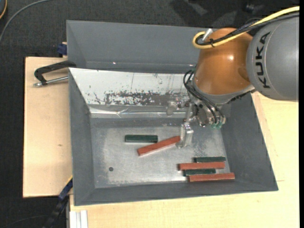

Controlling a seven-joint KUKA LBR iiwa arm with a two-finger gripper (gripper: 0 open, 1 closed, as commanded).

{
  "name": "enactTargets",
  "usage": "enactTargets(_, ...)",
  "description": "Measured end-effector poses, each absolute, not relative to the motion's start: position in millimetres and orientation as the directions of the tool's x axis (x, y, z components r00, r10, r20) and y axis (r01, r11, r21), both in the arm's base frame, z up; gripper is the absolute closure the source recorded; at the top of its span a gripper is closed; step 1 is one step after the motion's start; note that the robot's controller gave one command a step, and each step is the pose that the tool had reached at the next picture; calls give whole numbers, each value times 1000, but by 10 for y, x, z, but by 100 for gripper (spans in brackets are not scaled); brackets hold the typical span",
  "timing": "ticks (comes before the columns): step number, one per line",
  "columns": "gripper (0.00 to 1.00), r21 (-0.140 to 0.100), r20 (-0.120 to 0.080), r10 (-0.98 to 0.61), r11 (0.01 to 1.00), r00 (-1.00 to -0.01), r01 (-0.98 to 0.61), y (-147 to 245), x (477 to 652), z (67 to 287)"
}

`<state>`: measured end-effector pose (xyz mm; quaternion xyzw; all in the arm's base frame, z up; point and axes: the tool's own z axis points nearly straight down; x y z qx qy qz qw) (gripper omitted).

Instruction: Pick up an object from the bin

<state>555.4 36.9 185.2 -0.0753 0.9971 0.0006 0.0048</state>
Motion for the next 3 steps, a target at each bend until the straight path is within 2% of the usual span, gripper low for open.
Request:
enactTargets(1, 0, 1, 5, -16, 1000, -1000, -15, 252, 5678, 665)
enactTargets(2, 100, 1, -2, -16, 1000, -1000, -16, 255, 5695, 710)
enactTargets(3, 100, -2, -13, -225, 974, -974, -225, 276, 5603, 2070)
